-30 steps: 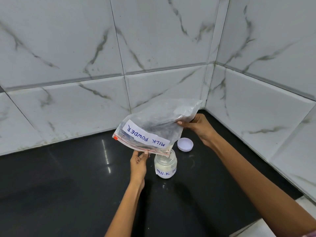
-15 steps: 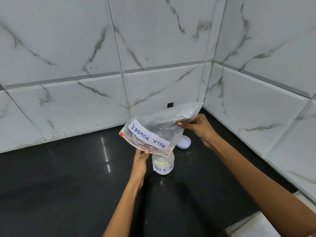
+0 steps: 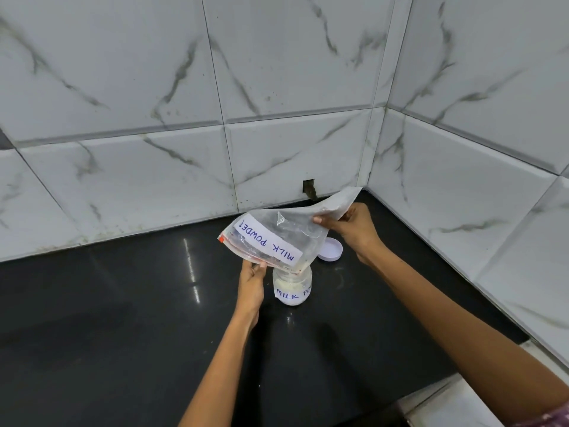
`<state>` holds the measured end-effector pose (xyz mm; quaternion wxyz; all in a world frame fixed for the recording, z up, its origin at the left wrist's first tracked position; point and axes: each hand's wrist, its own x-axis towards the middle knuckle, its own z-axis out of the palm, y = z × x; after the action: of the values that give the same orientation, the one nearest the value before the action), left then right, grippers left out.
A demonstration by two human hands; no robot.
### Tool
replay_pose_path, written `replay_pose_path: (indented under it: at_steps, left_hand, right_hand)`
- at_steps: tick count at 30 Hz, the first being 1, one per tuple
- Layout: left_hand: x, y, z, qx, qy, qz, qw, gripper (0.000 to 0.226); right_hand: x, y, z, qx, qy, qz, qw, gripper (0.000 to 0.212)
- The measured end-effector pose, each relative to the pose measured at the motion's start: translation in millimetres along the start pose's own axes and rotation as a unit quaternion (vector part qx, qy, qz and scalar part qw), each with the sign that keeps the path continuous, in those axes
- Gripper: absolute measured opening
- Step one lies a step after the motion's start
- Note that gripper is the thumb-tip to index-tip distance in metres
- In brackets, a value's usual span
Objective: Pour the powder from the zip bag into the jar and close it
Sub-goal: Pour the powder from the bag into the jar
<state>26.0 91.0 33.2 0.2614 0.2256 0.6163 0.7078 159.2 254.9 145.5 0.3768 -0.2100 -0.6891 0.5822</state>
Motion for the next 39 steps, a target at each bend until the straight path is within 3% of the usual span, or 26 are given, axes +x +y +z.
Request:
replay_pose_path:
  at_steps: [3,9,12,15,19,24,28,37,39]
  left_hand:
    - [-1,2,2,-0.001,0.007,0.002,1.0,0.033]
    - [-4,1,5,0.009,0.026,-0.005,1.0,0.033]
    - [-6,2,7,0.019,0.038,-0.016,0.999,0.034]
    - [-6,0,7,0.023,0.054,-0.024,0.998,0.031]
    - [-6,5,8,0.021,0.057,-0.025,0.998,0.026]
    - [-4,-1,2,0.074,0.079,-0.07,0.992,0.013]
    - [-6,-3,2,0.091,0.098,-0.085,0.987,0.017]
    - [-3,-4,6,0.083,0.128,-0.089,0.984,0.026]
    - [-3,-6,5,0.082,0.142,-0.09,0.982,0.026]
  right_hand:
    - [-2,2,3,0.012,0.028,0.005,1.0,0.017]
    - [-16,15,6,-0.02,-0.003,0.07,0.997,0.043]
    - [-25,24,5,-0.016,-0.031,0.094,0.995,0.038]
    - [-25,24,7,-0.032,-0.006,0.1,0.994,0.03]
    - [-23,21,12,-0.064,0.06,0.037,0.995,0.023]
    - [-27,24,15,-0.094,0.078,-0.01,0.992,0.022]
    - [-26,26,16,-0.095,0.06,-0.012,0.994,0.024]
    - [-22,29,17,-0.073,0.108,0.015,0.991,0.031]
    - [-23,30,20,-0.059,0.088,0.028,0.994,0.024]
